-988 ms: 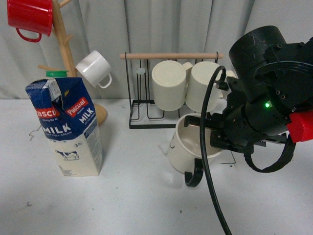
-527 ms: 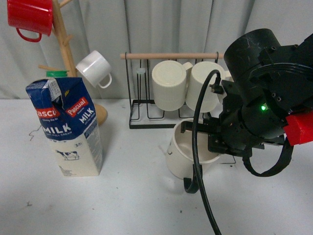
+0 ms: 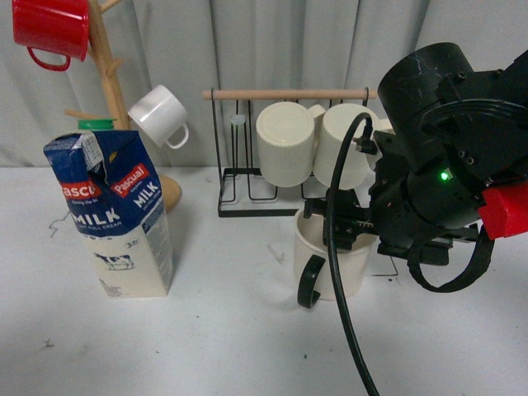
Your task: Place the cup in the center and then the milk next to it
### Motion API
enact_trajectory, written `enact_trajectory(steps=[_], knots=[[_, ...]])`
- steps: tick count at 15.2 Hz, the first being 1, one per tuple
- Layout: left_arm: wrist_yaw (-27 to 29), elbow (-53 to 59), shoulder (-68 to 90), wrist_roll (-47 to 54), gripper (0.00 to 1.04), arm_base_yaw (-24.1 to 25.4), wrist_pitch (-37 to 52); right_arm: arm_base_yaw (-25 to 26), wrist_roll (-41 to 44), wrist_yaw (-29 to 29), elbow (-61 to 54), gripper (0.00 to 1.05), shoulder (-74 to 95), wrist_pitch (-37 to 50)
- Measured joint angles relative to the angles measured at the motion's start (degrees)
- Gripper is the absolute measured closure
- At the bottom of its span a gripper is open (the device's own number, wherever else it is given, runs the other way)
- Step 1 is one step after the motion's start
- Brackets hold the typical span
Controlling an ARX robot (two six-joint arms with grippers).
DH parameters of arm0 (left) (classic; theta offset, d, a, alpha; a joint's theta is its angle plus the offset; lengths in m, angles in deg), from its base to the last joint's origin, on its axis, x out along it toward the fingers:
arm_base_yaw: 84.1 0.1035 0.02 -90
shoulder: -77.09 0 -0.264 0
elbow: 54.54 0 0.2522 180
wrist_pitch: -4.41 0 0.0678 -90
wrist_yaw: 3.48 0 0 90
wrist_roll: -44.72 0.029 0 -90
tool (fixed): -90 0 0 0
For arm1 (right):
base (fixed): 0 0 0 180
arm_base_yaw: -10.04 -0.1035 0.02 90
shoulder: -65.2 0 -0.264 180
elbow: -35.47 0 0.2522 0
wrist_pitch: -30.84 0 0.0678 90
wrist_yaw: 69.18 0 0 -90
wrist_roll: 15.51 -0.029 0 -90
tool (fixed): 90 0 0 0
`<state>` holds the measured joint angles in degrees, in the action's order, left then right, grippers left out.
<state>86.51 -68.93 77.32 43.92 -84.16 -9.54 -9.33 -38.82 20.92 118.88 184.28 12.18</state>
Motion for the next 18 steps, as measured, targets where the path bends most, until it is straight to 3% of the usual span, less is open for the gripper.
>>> enact_trajectory(steps=[3,6,7,8,11,12,13,14,18], knots=[[0.0,0.0,0.0,0.0,0.07,0.0,0.0,1.4,-1.1,-1.9,-0.5,0.04,-3.7,3.2],[0.0,0.0,0.0,0.0,0.07,0.0,0.0,3.4,-1.5,-4.0,-7.4,0.06,-12.9,13.0],[0.0,0.0,0.0,0.0,0.07,0.0,0.0,3.7,1.6,1.8,-13.6,0.13,-16.1,28.9],[0.0,0.0,0.0,0.0,0.07,0.0,0.0,4.8,8.3,9.2,-22.4,0.25,-21.4,43.0],[0.0,0.0,0.0,0.0,0.07,0.0,0.0,9.7,19.0,10.7,-37.2,0.51,-37.0,55.9],[0.0,0.0,0.0,0.0,0.07,0.0,0.0,10.5,20.6,10.2,-40.5,0.62,-41.4,57.7],[0.0,0.0,0.0,0.0,0.07,0.0,0.0,11.3,22.3,7.6,-48.9,0.87,-44.8,57.2],[0.0,0.0,0.0,0.0,0.07,0.0,0.0,12.3,22.8,6.8,-52.0,1.0,-46.8,57.0],[0.0,0.0,0.0,0.0,0.07,0.0,0.0,14.9,23.0,4.4,-59.5,1.03,-57.7,55.2]])
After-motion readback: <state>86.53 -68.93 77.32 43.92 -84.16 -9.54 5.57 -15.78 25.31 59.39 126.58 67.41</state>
